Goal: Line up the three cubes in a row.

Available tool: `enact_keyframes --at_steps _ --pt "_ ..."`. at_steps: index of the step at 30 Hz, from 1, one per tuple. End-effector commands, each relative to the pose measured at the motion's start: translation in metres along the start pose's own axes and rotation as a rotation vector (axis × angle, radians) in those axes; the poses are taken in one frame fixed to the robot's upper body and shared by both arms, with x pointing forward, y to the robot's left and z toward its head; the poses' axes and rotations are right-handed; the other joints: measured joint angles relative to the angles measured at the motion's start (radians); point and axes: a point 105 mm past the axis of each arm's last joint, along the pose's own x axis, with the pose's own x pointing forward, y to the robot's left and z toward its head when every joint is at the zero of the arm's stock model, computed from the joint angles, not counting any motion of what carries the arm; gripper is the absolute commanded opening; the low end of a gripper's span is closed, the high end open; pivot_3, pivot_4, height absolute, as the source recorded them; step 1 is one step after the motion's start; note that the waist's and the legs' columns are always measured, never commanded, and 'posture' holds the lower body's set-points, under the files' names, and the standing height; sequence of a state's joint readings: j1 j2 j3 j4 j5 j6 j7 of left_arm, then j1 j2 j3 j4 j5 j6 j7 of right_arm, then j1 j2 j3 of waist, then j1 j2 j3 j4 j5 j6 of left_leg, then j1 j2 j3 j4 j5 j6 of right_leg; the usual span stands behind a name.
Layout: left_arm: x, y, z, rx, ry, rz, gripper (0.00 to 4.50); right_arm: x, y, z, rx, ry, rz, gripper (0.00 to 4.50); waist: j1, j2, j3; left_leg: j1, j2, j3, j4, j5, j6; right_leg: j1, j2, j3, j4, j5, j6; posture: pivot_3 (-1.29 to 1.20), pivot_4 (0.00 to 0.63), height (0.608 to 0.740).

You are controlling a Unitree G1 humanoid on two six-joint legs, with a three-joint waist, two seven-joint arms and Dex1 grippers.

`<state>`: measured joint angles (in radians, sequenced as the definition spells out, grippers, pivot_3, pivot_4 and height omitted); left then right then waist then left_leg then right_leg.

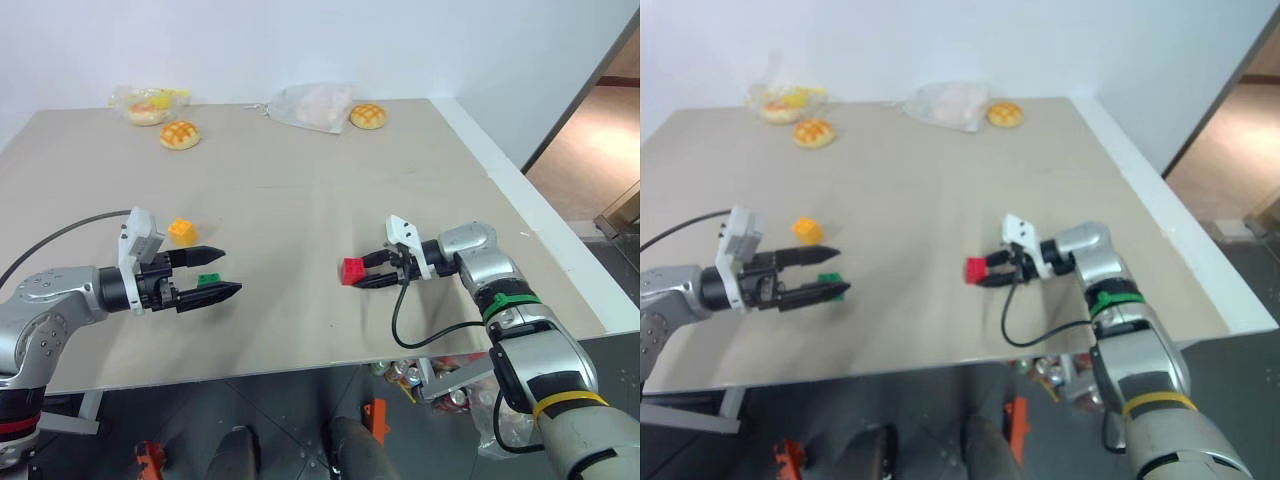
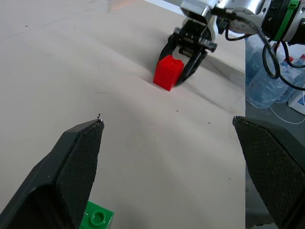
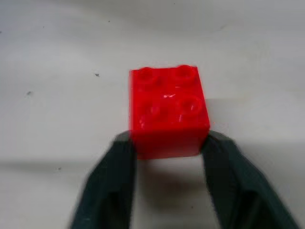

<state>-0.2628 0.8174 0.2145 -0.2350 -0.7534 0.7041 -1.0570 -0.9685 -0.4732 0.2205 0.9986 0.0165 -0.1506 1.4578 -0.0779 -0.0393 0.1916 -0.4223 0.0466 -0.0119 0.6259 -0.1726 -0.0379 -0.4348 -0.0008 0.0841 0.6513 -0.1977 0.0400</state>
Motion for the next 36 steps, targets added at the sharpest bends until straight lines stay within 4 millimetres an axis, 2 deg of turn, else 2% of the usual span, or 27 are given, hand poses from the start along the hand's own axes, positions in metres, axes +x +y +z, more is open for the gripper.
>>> enact_keyframes --at_steps 1,6,8,10,13,16,19,22,28,36 --pt "-0.014 0.006 0.006 0.038 0.006 0.047 4.5 -0.002 -0.005 0.003 -0.014 0.006 -0.032 3.5 -0.004 -0.001 0.0 0.001 0.0 0.0 0.0 0.0 0.0 0.001 0.0 0.0 0.0 0.0 0.0 0.0 0.15 0.74" --pt "-0.041 0.017 -0.006 0.032 0.076 0.141 4.5 -0.012 -0.001 0.001 -0.021 0.015 -0.007 3.5 -0.009 0.0 0.0 0.003 0.0 0.001 0.0 0.002 0.001 0.0 0.0 0.0 0.0 0.003 -0.002 0.0 0.15 0.74" --pt "-0.057 0.023 -0.012 0.026 0.114 0.192 4.5 -0.023 -0.003 0.006 -0.057 0.018 -0.023 3.5 -0.008 0.0 0.0 0.002 0.0 0.001 0.0 0.002 0.001 0.0 0.0 0.0 0.0 0.003 -0.002 0.0 0.15 0.74" --pt "-0.069 0.028 -0.014 0.029 0.132 0.235 4.5 -0.036 -0.009 0.019 -0.102 -0.005 -0.059 3.5 -0.006 0.001 0.0 0.0 0.0 0.001 0.0 0.002 0.001 -0.002 -0.001 0.0 0.0 0.003 -0.002 0.0 0.15 0.74" --pt "-0.076 0.035 -0.017 0.033 0.142 0.274 4.5 -0.057 -0.021 0.055 -0.172 -0.096 -0.144 3.5 -0.003 0.001 0.001 -0.001 0.0 0.003 -0.001 0.002 0.001 -0.004 -0.002 0.0 0.0 0.002 -0.002 0.0 0.15 0.74" --pt "-0.073 0.036 -0.024 0.027 0.152 0.266 4.5 -0.071 -0.021 0.088 -0.223 -0.195 -0.172 3.5 -0.004 0.001 0.001 -0.001 0.001 0.004 -0.004 0.002 0.001 -0.006 -0.002 0.0 0.0 0.002 -0.003 0.0 0.15 0.74" --pt "-0.067 0.034 -0.033 0.028 0.165 0.249 4.5 -0.074 -0.011 0.105 -0.25 -0.254 -0.161 3.5 -0.002 0.001 0.001 -0.001 0.002 0.003 -0.007 0.002 0.001 -0.006 -0.001 -0.001 0.0 0.001 -0.005 0.0 0.15 0.74" --pt "-0.053 0.029 -0.044 0.017 0.181 0.199 4.5 -0.063 0.018 0.119 -0.253 -0.335 -0.081 3.5 0.002 0.001 0.001 -0.001 0.002 0.003 -0.008 0.002 0.001 -0.006 0.0 -0.002 0.0 0.0 -0.006 0.0 0.15 0.74" --pt "-0.042 0.032 -0.063 0.029 0.238 0.166 4.5 -0.039 0.06 0.114 -0.16 -0.378 -0.004 3.5 0.005 0.001 0.0 -0.001 0.002 0.003 -0.007 0.001 0.0 -0.006 -0.001 -0.001 0.001 -0.002 -0.004 0.0 0.15 0.74" --pt "-0.027 0.042 -0.068 0.051 0.25 0.129 4.5 -0.037 0.067 0.118 -0.12 -0.406 -0.032 3.5 0.004 0.0 0.0 -0.001 0.002 0.003 -0.004 0.001 0.0 -0.006 -0.001 -0.001 0.001 -0.001 -0.004 0.0 0.15 0.74"
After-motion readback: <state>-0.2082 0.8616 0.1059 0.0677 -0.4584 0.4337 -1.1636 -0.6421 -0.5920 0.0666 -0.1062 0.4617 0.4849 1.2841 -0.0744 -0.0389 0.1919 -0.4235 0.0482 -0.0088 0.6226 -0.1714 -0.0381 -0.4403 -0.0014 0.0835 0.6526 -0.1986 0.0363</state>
